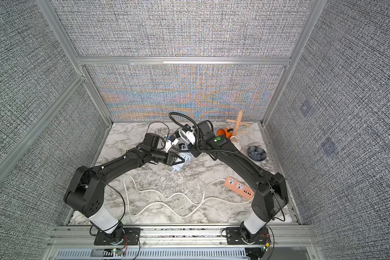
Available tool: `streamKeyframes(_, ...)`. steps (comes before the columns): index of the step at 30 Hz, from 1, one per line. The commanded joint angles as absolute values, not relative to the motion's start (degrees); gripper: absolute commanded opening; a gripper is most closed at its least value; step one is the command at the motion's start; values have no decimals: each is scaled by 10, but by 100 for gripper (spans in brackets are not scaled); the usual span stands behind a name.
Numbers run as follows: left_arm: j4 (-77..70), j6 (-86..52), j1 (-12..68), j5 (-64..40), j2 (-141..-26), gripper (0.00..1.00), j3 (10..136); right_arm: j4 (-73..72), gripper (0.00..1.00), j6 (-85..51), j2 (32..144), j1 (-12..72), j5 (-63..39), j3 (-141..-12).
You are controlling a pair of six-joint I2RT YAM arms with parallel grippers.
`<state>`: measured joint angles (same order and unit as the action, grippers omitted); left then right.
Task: Unwrap the cord wrapped around the power strip
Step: Remove the plug from the socket.
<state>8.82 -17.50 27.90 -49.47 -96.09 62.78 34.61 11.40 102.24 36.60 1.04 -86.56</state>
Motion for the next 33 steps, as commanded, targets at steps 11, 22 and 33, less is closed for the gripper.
streamKeyframes(11,114,-201,271,-436,-965,0,613,250,0,51,1004,324,-130,-854)
streamKeyframes(22,126,-208,270,-427,-981,0,624,286,0,79,1021,360,3,-870)
streamKeyframes(33,133,-259,266,-417,-1010,0,642,278,0,66,1015,365,25,-873)
